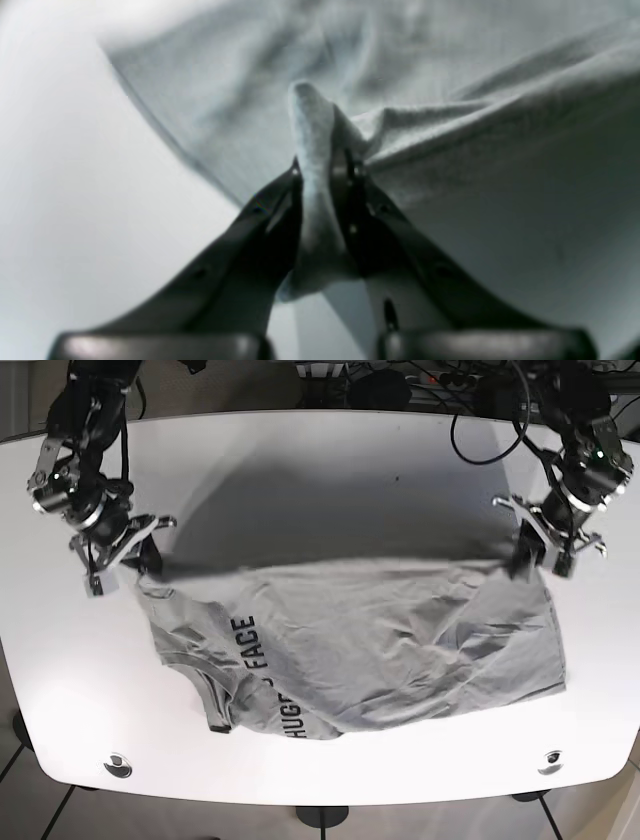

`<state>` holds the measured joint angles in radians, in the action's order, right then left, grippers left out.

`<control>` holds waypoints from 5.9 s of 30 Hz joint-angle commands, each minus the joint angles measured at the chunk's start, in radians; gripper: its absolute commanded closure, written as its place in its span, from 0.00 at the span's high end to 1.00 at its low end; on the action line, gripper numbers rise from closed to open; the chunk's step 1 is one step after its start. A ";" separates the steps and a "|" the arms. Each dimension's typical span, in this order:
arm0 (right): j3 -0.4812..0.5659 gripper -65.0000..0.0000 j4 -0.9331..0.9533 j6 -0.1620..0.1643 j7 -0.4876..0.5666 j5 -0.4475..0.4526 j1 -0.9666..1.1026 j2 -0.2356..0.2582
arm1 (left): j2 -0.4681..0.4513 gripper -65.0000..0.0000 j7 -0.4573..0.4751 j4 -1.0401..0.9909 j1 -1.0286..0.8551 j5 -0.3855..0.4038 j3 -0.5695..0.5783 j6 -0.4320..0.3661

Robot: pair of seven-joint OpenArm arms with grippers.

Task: Fold the T-shirt properly
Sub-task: 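Lift the shirt with both grippers and lay it flat, pulling it taut, then lift the shirt again with both grippers and drop it, then grasp the crumpled shirt's edge with the right gripper beside the left, then lift and shake the shirt with both grippers, then lower it, then grasp the shirt's edge with the right gripper near the print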

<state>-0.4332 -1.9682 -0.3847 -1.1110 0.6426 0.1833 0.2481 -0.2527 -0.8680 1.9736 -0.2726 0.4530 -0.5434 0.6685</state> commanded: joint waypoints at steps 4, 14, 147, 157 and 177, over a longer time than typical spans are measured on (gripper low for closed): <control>-0.026 0.03 -0.013 -0.007 0.025 0.010 0.126 0.004 | -0.010 0.01 0.039 -0.015 -0.150 0.019 -0.037 -0.002; -0.025 0.04 -0.012 -0.009 0.025 0.015 0.224 0.003 | -0.009 0.01 0.040 -0.038 -0.192 -0.176 -0.043 0.030; 0.198 0.03 0.379 0.010 -0.067 -0.224 -1.296 0.063 | -0.004 0.01 -0.130 -0.483 1.582 -0.346 0.336 0.024; 0.023 0.03 0.074 -0.036 -0.091 -0.111 -0.608 0.049 | 0.034 0.01 -0.228 -0.024 0.807 -0.342 0.185 0.030; -0.033 0.69 0.320 -0.044 -0.042 -0.103 -0.293 -0.171 | 0.105 0.01 -0.047 -0.012 0.078 -0.349 -0.119 0.030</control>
<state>-0.4633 -1.6287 -0.4229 -1.1767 0.5251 -0.0940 0.0639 -0.1387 -0.9367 1.9415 -0.1993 0.0940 -0.6594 0.7002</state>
